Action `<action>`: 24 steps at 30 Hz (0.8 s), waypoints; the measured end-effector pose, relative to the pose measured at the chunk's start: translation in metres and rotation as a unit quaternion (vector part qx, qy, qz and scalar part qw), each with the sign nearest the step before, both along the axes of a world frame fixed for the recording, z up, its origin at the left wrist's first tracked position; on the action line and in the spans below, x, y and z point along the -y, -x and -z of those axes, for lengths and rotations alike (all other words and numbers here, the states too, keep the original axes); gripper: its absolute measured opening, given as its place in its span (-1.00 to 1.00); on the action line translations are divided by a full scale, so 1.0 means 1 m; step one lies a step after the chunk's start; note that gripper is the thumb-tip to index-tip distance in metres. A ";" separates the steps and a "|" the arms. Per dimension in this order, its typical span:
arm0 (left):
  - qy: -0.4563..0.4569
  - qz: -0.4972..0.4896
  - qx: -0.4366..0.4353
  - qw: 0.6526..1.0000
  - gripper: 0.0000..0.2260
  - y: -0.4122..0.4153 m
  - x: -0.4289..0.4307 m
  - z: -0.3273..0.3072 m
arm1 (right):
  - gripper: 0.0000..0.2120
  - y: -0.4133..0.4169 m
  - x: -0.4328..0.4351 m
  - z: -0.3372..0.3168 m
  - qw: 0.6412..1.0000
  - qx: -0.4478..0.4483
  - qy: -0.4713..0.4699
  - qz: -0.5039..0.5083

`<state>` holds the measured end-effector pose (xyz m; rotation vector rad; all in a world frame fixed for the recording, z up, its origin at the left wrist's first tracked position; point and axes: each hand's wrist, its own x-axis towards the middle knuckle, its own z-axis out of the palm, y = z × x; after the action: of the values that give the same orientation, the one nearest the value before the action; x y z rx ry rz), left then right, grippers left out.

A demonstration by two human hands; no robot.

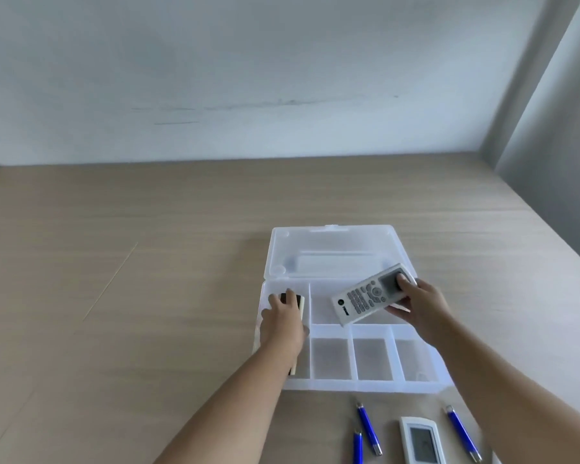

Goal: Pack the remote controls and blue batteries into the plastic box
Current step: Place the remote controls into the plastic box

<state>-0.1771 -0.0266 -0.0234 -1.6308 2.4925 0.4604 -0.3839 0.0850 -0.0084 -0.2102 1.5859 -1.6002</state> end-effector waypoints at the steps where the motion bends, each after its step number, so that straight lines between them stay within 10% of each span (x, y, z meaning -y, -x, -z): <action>1: -0.003 0.003 0.018 1.000 -0.37 0.001 0.001 0.008 | -0.86 0.002 -0.001 0.010 1.000 0.023 0.000 0.018; 14: 0.015 0.051 0.154 0.987 -0.40 0.011 0.014 0.024 | -0.87 0.014 0.015 0.035 0.990 0.065 -0.043 0.116; 20: -0.063 -0.001 -0.029 0.998 -0.74 0.036 0.026 -0.006 | -0.84 0.012 0.029 0.033 0.989 -0.001 -0.125 0.079; 24: -0.115 -0.007 0.014 0.993 -0.81 0.044 0.014 -0.009 | -0.80 0.009 0.039 0.035 0.976 -0.013 -0.202 0.080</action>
<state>-0.2207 -0.0403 -0.0148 -1.5555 2.3100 0.6924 -0.3934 0.0458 -0.0430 0.1197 1.9487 -1.3569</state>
